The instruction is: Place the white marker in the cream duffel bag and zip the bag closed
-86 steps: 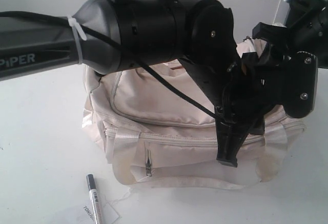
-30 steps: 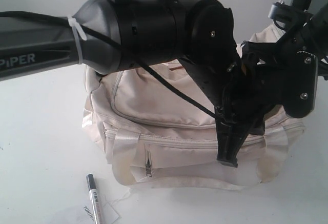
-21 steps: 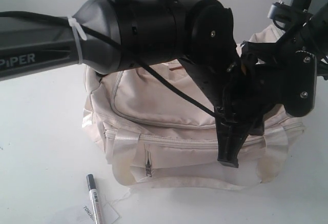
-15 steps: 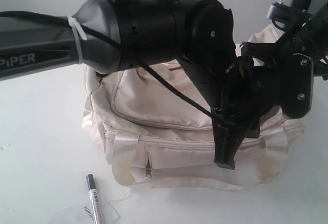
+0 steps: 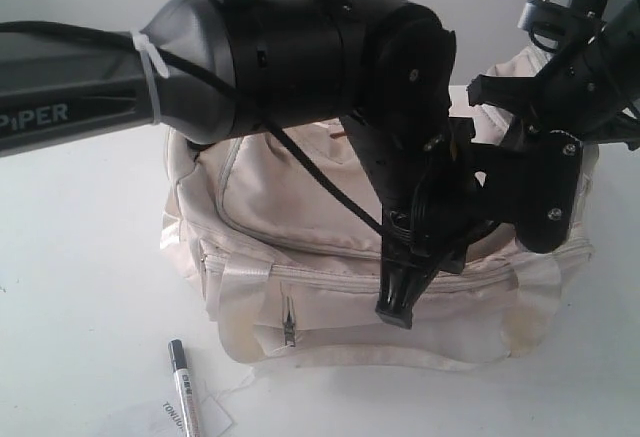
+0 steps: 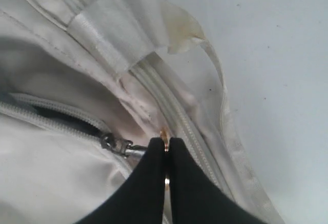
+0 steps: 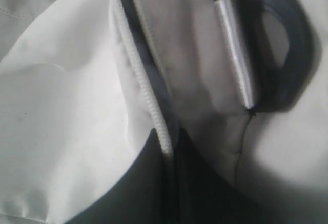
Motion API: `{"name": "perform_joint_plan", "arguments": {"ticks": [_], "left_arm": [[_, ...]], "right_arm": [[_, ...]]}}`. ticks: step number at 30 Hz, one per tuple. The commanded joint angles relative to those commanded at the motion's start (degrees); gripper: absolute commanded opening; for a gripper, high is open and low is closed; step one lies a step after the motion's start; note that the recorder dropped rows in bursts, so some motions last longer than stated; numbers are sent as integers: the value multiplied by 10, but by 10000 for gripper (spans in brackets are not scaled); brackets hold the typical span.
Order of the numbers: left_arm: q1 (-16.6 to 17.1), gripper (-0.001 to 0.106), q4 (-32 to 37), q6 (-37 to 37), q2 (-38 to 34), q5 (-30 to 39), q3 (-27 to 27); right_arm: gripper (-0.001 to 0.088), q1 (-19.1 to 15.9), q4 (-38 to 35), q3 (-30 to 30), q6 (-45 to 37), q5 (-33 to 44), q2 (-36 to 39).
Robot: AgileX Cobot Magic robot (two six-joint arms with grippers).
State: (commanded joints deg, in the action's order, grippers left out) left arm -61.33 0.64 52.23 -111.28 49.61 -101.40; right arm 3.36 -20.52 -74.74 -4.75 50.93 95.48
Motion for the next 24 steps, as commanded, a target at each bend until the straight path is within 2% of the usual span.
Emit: {"name": "perform_joint_plan", "arguments": {"ticks": [4, 8, 13, 24], "left_arm": [[0, 0, 5, 0, 0, 16, 0], [0, 0, 38, 0, 0, 48, 0], [0, 0, 65, -1, 0, 55, 0], [0, 0, 102, -73, 0, 67, 0]], "right_arm": [[0, 0, 2, 0, 0, -1, 0], [0, 0, 6, 0, 0, -1, 0], [0, 0, 23, 0, 0, -2, 0], [0, 0, 24, 0, 0, -6, 0]]}}
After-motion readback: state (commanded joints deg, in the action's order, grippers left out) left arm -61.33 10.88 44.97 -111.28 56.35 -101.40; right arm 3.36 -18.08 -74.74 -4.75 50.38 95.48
